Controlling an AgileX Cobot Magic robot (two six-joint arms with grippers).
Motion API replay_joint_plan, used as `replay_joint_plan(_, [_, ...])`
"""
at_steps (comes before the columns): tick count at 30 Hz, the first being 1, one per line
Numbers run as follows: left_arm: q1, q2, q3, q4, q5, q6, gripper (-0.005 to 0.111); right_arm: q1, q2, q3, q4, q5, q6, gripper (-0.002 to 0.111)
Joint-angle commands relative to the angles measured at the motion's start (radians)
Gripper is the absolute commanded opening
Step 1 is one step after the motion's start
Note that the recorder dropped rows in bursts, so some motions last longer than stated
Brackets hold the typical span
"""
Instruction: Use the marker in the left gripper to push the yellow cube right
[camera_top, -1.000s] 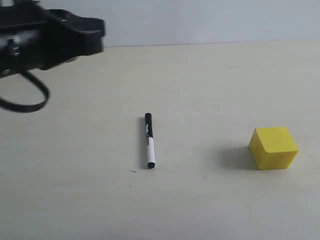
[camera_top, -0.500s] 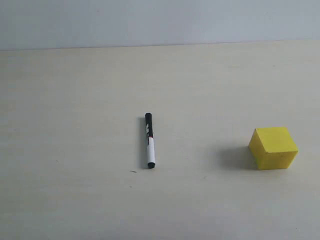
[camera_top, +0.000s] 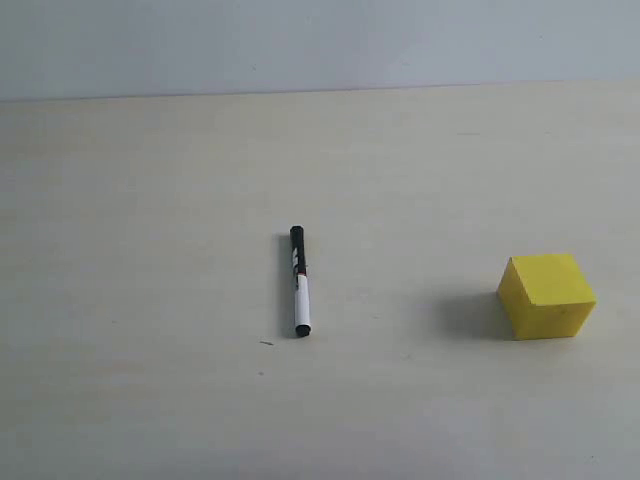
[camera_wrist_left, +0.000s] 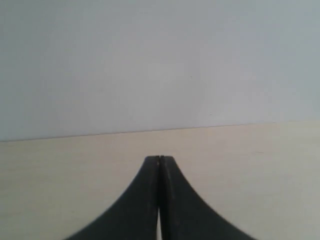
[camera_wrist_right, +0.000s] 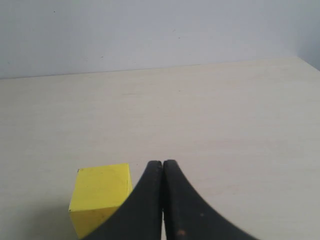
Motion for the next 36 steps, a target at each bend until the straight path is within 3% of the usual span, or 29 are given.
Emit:
replay_joint_plan(1, [0.058, -0.112, 0.029, 0.007, 0.110, 0.138, 0.000, -0.002, -0.005, 0.004, -0.001, -0.004, -0.005, 0.000])
replay_joint_plan(14, [0.287, -0.505, 0.253, 0.005, 0.151, 0.167, 0.000, -0.002, -0.005, 0.004, -0.001, -0.004, -0.005, 0.000])
replay_joint_plan(22, [0.296, -0.683, 0.357, 0.005, 0.156, 0.224, 0.000, -0.002, -0.005, 0.004, -0.001, -0.004, -0.005, 0.000])
replay_joint_plan(29, [0.296, -0.792, 0.357, 0.005, 0.348, 0.224, 0.000, -0.002, -0.005, 0.004, -0.001, -0.004, -0.005, 0.000])
replay_joint_plan(36, [0.296, -0.805, 0.357, 0.005, 0.401, 0.217, 0.000, -0.002, -0.005, 0.004, -0.001, -0.004, -0.005, 0.000])
